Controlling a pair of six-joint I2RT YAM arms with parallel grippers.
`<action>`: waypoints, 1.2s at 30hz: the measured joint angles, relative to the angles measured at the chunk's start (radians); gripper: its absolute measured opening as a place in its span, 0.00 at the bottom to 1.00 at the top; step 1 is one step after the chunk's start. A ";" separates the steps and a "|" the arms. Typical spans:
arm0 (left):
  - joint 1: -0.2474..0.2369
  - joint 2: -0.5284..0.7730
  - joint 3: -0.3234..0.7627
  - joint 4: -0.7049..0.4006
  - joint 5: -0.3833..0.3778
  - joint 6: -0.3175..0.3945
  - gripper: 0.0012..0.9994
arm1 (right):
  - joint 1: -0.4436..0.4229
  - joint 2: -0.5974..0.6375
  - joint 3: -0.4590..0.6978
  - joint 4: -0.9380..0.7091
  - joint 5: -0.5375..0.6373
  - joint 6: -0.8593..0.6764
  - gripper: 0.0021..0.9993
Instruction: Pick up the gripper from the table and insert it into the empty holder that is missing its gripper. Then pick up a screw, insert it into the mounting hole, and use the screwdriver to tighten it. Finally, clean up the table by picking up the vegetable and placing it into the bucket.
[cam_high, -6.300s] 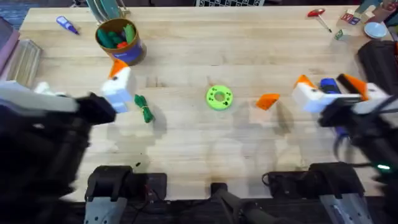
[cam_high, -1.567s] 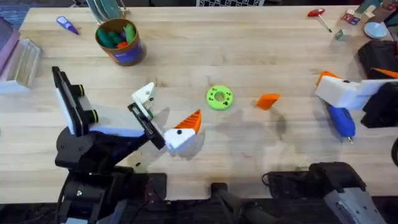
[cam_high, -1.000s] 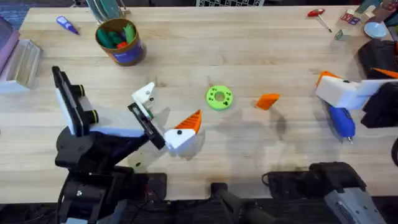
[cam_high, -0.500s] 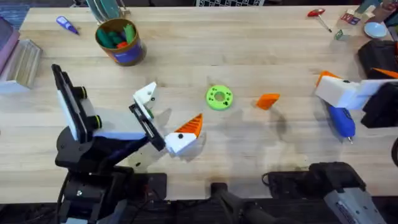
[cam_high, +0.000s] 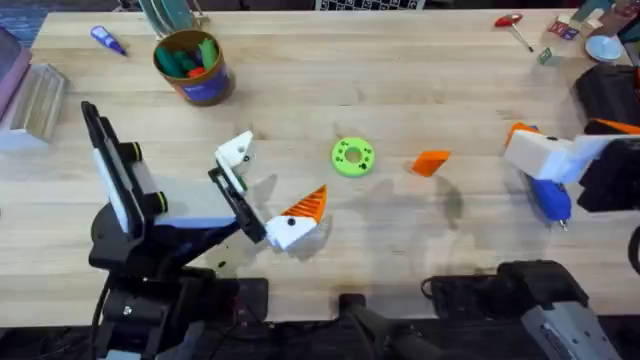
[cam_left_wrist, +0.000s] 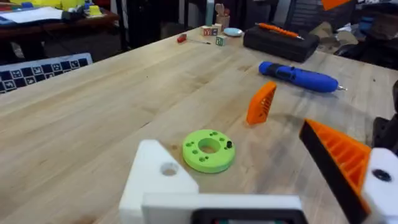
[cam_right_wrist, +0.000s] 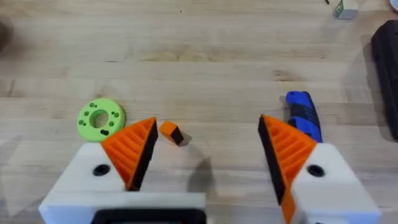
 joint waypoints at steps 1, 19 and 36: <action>0.000 0.000 0.000 0.000 0.000 0.002 0.99 | 0.000 0.000 0.000 -0.002 -0.004 0.003 0.99; 0.000 0.000 0.000 0.000 0.000 0.002 0.99 | 0.061 0.557 0.119 -0.154 -0.144 -0.356 0.99; 0.000 0.000 0.000 0.000 0.000 0.003 0.99 | 0.183 0.945 0.119 -0.056 -0.078 -0.567 0.88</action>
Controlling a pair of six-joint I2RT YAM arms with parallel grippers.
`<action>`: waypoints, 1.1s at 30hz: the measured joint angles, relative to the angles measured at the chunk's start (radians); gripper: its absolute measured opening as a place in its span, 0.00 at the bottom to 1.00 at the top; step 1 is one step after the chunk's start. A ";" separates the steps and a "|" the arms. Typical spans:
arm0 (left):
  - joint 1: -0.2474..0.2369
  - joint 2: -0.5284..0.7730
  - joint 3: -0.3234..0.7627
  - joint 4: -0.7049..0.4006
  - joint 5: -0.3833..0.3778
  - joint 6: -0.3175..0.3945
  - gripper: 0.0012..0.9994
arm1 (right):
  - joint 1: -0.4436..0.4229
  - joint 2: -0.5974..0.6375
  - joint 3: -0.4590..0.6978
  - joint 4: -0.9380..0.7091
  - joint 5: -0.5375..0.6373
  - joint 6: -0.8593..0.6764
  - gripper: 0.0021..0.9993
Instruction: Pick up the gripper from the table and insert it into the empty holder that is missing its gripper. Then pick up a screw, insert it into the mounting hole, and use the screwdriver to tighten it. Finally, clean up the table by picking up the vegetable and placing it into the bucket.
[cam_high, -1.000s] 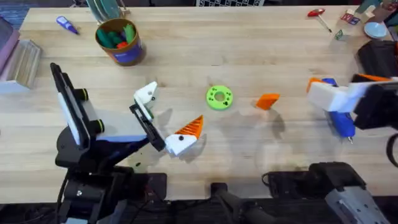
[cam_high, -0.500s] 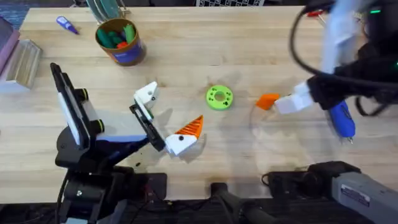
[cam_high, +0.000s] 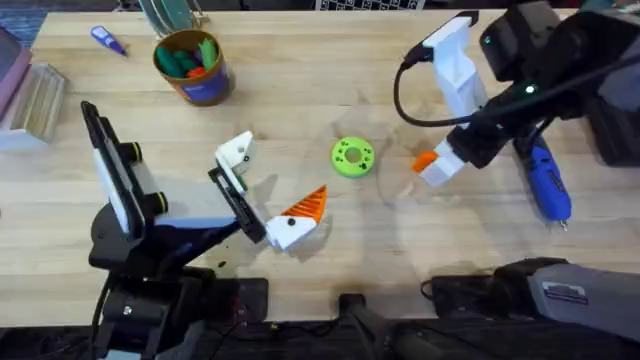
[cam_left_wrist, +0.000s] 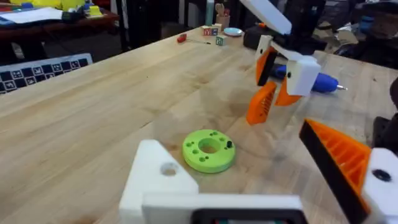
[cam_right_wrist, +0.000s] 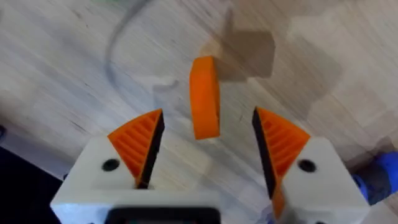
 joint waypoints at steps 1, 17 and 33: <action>0.000 0.000 0.000 0.000 0.000 0.000 0.99 | 0.004 0.005 0.000 0.000 0.004 0.000 0.86; 0.000 0.000 0.000 0.000 0.000 0.000 0.99 | 0.033 0.006 0.000 0.003 0.017 -0.014 0.28; 0.000 0.000 0.000 0.000 0.000 0.000 0.99 | 0.033 -0.240 0.004 0.003 0.019 0.057 0.01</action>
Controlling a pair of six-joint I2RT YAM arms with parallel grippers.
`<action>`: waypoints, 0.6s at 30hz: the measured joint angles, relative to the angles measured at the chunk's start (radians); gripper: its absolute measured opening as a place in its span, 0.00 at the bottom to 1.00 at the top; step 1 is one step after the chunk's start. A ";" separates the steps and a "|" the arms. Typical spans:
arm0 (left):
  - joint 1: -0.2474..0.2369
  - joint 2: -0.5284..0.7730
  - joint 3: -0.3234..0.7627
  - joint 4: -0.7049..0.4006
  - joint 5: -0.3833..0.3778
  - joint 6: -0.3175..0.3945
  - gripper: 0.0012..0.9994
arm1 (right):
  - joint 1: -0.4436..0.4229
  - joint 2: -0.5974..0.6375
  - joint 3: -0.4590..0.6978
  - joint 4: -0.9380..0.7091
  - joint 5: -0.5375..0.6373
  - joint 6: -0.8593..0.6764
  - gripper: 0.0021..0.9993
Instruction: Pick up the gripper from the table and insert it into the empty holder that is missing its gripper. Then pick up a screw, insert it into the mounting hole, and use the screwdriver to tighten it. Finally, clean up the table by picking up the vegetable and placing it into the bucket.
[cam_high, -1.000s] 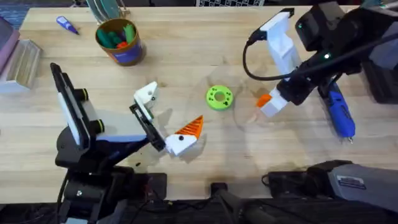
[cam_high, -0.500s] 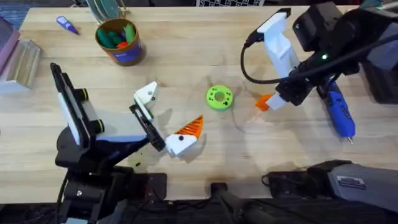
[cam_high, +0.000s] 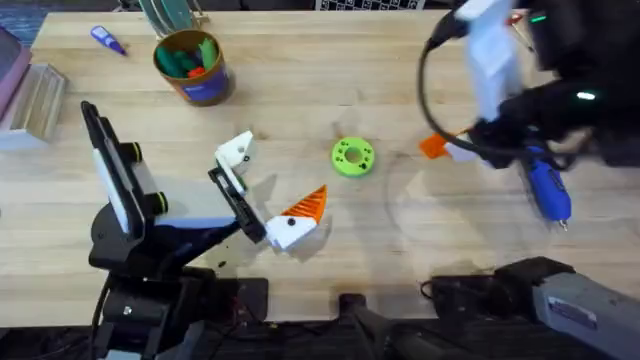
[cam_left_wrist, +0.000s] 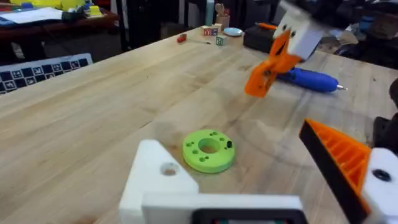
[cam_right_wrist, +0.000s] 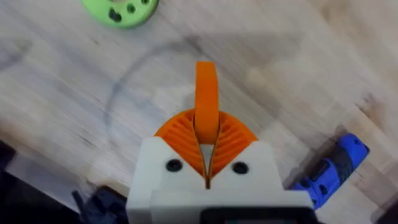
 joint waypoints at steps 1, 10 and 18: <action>0.000 0.000 0.000 0.000 0.000 0.000 0.99 | -0.002 -0.043 0.002 -0.001 -0.010 0.019 0.01; 0.000 0.000 0.000 0.000 0.000 0.000 0.99 | -0.150 -0.369 -0.078 0.260 -0.421 0.231 0.01; 0.000 0.000 0.000 0.000 0.000 0.000 0.99 | -0.135 -0.309 -0.353 0.722 -0.771 0.723 0.01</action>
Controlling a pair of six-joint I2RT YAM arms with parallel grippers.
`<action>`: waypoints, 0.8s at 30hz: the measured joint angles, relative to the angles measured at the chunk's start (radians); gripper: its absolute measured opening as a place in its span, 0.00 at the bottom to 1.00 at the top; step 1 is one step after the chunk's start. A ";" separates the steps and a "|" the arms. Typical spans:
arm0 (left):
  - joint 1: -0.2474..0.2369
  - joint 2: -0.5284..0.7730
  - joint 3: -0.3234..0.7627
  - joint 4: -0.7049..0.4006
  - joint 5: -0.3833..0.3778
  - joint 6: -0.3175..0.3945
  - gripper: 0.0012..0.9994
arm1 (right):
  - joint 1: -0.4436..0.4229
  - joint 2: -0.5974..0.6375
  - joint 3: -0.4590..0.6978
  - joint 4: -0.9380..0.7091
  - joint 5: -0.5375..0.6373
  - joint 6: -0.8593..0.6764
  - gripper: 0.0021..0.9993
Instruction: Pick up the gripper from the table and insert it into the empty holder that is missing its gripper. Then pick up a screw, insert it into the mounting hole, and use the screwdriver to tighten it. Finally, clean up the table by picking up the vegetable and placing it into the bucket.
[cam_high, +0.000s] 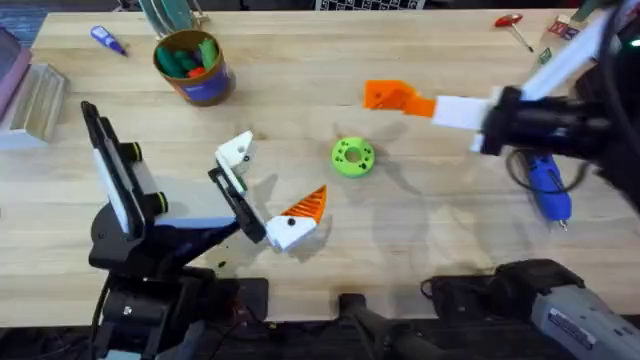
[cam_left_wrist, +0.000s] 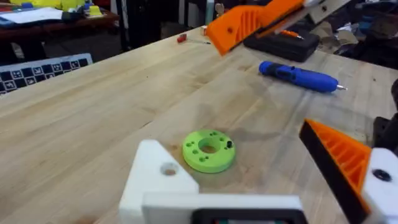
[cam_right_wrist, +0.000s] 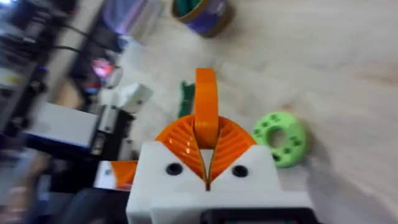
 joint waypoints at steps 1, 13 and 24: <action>0.000 0.000 0.000 0.000 0.000 0.000 0.99 | 0.013 0.025 -0.016 0.037 -0.028 0.060 0.01; 0.000 0.000 0.000 0.000 0.000 -0.002 0.99 | 0.235 0.450 -0.031 0.561 -0.327 0.505 0.01; 0.000 0.000 0.000 -0.001 0.029 -0.009 0.99 | 0.320 0.645 -0.031 0.628 -0.480 0.630 0.01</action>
